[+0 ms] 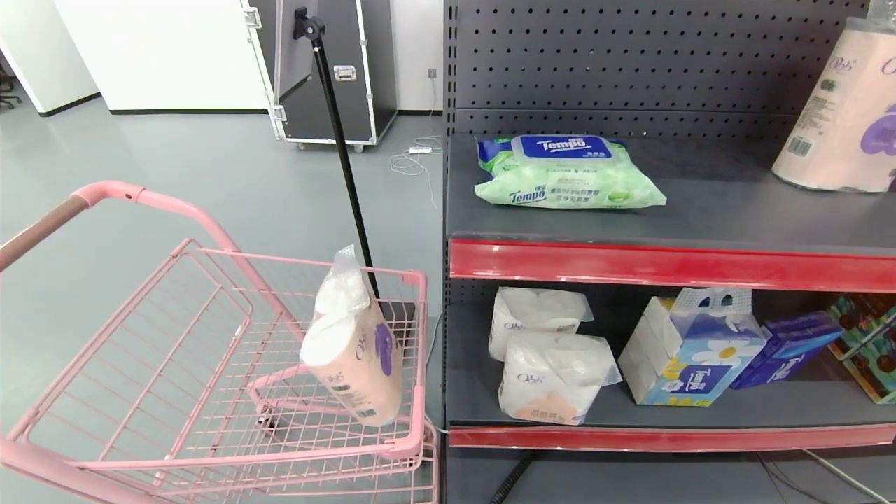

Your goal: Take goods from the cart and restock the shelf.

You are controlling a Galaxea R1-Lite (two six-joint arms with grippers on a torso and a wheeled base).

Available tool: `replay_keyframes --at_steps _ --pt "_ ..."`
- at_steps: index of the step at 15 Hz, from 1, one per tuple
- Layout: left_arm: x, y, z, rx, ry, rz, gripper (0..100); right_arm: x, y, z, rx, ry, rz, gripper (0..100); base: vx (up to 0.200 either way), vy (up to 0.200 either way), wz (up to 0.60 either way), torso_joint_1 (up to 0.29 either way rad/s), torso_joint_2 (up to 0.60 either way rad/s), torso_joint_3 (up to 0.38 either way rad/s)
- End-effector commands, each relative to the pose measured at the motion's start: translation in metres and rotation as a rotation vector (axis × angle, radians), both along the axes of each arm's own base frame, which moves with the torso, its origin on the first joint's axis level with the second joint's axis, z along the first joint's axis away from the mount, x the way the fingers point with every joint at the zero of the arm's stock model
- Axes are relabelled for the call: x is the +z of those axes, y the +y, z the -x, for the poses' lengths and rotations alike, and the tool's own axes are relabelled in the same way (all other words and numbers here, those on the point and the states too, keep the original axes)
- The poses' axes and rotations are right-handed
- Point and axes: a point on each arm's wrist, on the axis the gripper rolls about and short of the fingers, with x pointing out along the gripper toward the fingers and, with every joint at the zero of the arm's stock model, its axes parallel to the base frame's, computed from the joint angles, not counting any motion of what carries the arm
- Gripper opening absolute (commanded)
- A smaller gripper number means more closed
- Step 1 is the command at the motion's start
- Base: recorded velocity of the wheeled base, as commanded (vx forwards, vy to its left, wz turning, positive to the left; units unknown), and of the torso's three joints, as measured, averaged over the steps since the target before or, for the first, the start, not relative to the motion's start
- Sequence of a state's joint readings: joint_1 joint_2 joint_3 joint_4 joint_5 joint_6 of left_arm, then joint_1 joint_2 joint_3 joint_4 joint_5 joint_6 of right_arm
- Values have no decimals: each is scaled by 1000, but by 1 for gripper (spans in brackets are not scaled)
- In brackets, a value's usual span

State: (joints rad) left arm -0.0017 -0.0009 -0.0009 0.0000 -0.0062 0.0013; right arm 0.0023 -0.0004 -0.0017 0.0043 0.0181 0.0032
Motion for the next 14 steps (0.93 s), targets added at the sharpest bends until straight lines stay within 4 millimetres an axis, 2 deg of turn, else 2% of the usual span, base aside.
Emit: replay_keyframes --at_steps 1,8,14 --pt "0 0 0 0 0 0 100 0 0 0 1 1 0 100 0 0 0 -134 515 373" --pt "0 0 0 0 2 0 100 0 0 0 1 1 0 100 0 0 0 -92 446 347" --pt "1 0 0 -23 0 -28 100 0 0 0 1 1 -1 100 0 0 0 -5 43 37"
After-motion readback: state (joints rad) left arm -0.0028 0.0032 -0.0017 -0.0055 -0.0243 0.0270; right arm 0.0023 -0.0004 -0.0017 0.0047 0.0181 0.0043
